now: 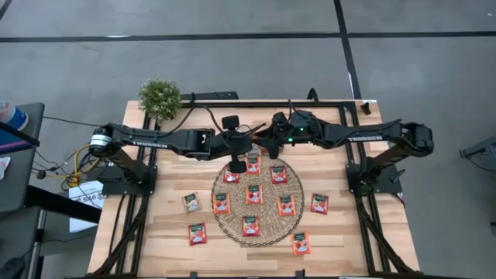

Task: Pick & Place Tea
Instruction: Put the brown tea bag into the right section of the wooden organizer

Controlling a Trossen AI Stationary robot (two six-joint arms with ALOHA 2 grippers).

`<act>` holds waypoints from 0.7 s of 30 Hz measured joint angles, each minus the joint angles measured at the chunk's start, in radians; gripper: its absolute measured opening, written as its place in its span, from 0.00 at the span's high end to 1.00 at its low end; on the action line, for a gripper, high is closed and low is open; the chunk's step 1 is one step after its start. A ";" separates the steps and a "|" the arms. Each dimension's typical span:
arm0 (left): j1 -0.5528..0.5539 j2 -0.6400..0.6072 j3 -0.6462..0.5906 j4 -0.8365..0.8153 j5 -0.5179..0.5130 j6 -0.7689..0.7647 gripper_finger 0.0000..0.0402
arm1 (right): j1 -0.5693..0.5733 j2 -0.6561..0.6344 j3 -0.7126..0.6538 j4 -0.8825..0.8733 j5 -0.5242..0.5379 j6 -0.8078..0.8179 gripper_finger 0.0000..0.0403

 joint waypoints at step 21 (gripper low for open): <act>0.001 0.000 -0.001 -0.018 0.006 0.005 1.00 | 0.002 0.000 0.007 -0.028 -0.003 -0.026 0.97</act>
